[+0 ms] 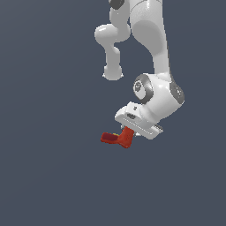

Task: Pick up the object and move it to a goal position.

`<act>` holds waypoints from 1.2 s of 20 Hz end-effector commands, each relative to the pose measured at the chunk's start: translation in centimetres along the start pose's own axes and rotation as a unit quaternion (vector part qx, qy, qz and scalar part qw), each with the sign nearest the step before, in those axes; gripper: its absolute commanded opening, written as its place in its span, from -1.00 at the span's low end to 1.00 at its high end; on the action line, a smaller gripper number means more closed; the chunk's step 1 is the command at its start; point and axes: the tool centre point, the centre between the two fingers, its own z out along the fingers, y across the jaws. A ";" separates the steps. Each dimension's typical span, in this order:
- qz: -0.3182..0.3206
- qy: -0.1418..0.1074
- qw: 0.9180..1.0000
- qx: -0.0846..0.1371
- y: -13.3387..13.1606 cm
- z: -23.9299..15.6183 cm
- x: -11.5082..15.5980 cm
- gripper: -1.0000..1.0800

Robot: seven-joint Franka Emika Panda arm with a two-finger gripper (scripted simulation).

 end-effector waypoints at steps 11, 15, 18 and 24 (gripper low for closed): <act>0.001 0.002 1.000 0.002 7.1 -11.5 -3.0 -1.00; 0.001 0.001 1.000 0.002 9.6 -15.5 -4.0 -1.00; 0.001 0.001 1.000 0.002 11.5 -18.5 -4.8 -1.00; 0.002 0.001 1.000 0.001 14.7 -23.8 -6.1 -1.00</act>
